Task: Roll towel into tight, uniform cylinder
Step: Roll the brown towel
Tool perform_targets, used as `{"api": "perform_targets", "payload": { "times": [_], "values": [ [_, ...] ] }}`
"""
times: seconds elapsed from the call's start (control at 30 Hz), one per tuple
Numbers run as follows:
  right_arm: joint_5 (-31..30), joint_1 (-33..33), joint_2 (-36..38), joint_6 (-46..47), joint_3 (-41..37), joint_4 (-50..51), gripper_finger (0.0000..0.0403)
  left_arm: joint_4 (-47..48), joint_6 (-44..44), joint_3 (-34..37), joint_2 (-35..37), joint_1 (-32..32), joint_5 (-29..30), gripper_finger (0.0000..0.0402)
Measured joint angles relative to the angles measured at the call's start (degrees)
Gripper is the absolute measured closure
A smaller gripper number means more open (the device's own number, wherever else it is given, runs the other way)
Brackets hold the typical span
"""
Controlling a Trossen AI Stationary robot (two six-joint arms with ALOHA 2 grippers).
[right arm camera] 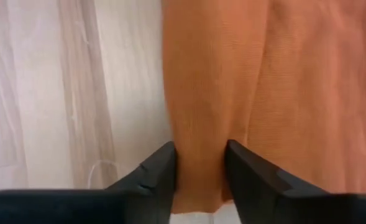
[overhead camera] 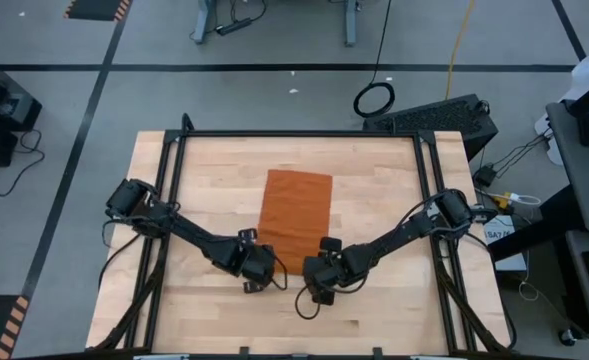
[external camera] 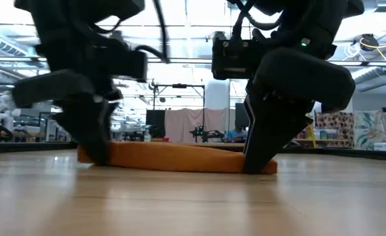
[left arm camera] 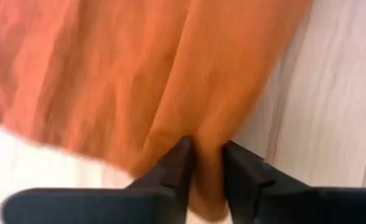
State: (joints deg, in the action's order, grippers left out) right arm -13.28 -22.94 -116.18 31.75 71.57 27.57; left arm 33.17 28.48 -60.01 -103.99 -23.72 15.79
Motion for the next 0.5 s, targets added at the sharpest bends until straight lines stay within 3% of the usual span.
{"api": "perform_targets", "payload": {
  "times": [0.27,0.5],
  "values": [
    [1.5,0.1,-0.2,-0.1,-0.1,-0.6,0.0343,7.2,-0.5,0.0,6.9,-8.5,10.7,0.0222],
    [4.1,0.7,-0.2,0.5,-0.1,-1.9,0.0395,2.8,-0.5,0.0,9.9,-17.6,17.4,0.0192]
  ]
}}
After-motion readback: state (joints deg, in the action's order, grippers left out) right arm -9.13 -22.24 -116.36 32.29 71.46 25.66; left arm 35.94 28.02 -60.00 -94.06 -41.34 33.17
